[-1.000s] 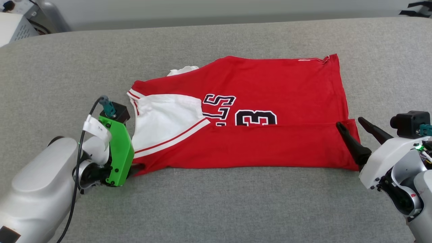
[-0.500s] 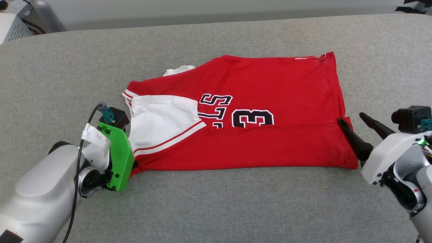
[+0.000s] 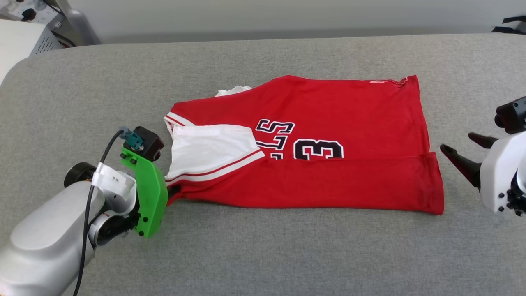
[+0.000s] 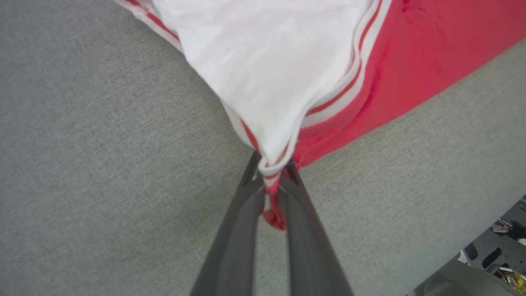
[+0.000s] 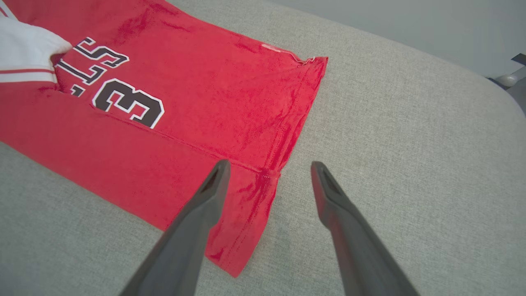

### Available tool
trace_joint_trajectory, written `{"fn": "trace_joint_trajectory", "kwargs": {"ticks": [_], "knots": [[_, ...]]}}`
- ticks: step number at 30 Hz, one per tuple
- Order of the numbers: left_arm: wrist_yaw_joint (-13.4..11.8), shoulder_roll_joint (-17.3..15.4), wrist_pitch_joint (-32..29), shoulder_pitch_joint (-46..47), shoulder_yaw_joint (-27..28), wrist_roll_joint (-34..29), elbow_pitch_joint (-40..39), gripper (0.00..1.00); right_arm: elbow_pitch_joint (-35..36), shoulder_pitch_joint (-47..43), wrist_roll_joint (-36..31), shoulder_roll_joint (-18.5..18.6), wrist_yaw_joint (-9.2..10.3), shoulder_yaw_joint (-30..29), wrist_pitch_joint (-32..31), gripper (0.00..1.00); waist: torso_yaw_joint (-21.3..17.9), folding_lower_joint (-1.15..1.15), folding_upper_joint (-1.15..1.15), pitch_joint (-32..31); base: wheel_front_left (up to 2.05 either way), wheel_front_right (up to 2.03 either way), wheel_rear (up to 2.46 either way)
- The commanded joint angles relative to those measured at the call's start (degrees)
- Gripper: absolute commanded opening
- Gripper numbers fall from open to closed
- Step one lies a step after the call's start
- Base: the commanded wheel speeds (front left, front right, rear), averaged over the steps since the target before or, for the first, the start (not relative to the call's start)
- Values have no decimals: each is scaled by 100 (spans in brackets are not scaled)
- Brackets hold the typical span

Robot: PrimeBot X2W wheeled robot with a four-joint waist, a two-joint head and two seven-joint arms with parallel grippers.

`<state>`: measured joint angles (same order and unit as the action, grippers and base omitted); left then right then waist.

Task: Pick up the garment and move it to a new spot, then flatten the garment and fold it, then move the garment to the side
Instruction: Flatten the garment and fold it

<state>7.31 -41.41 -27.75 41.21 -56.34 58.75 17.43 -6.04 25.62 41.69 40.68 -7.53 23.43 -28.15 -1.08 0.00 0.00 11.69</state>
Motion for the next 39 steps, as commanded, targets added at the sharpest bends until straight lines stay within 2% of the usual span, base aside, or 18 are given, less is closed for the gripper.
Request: {"fn": "trace_joint_trajectory", "kwargs": {"ticks": [1,5,9,16,27,28,29,30,39], "knots": [[-7,-28,39,-60,-10,-65,-74,0,53,85,115,85,4,62,-255,100,36,0,0,9,0,0,0],[-58,-21,57,-46,-33,-130,-242,0,23,104,301,242,4,209,-890,100,92,0,0,66,0,0,0],[-106,8,84,-6,-42,-192,-342,0,-195,72,371,195,4,295,-1107,100,151,0,0,169,0,0,0],[-136,25,131,94,-32,-272,-437,0,-803,75,312,-90,4,450,-1011,100,227,0,0,398,0,0,0],[-144,98,277,98,-66,-352,-356,0,-1558,-30,421,-450,4,1176,-727,100,271,0,0,596,0,0,0],[-141,109,303,81,-69,-345,-328,0,-1585,-21,441,-448,4,1205,-646,37,267,0,0,584,0,0,0],[-138,115,325,64,-71,-337,-304,0,-1603,-11,456,-435,4,1229,-589,11,261,0,0,565,0,0,0],[-134,121,347,40,-77,-326,-273,0,-1616,4,478,-408,4,1245,-513,0,256,0,0,531,0,0,0],[-108,32,538,-242,-79,-181,-201,0,-1400,-4,635,-105,4,1108,163,0,217,0,0,79,0,0,0]]}}
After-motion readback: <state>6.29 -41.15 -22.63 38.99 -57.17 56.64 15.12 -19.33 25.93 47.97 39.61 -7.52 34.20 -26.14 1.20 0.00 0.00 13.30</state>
